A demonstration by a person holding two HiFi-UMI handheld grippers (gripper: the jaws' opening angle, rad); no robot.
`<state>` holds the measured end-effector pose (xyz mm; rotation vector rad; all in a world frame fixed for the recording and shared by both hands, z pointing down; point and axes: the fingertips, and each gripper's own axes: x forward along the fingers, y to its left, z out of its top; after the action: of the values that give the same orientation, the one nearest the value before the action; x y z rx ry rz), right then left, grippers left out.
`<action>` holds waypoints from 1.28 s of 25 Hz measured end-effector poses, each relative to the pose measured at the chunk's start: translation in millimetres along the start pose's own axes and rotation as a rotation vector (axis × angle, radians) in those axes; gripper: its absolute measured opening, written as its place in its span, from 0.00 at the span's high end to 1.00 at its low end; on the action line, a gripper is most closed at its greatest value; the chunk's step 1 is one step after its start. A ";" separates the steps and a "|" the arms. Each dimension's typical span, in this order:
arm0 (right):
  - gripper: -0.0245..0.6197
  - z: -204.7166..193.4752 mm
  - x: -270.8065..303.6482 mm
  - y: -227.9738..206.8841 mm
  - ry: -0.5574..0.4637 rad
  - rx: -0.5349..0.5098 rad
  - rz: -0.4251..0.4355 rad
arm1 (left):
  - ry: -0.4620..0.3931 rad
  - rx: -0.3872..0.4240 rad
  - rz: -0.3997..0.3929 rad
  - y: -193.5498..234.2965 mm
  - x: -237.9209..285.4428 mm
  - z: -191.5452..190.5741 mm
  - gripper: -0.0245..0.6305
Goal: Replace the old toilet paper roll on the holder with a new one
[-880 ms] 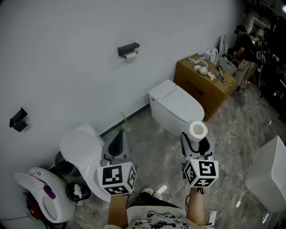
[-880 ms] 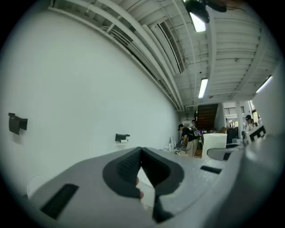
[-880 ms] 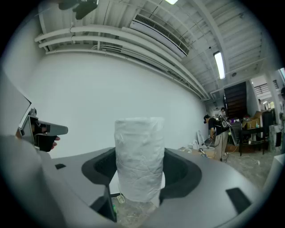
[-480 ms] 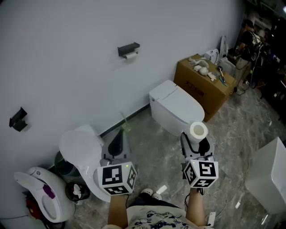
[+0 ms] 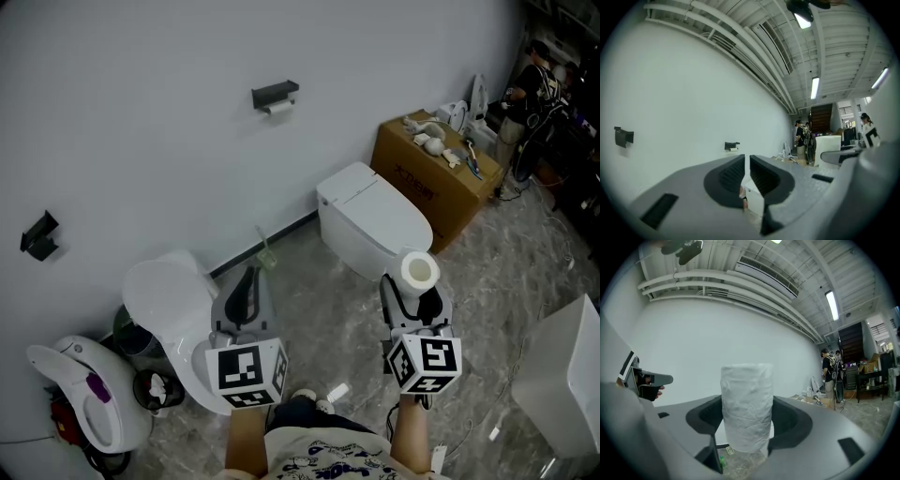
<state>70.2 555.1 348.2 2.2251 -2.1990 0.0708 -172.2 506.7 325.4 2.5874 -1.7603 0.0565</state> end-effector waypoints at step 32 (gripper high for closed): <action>0.49 12.7 207.5 -12.9 0.001 -0.019 -0.012 | 0.020 -0.028 -0.010 74.6 202.3 0.4 0.56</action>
<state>85.8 347.4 344.3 2.2271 -2.1765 0.0506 -167.3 291.2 331.6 2.5667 -1.7295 0.0571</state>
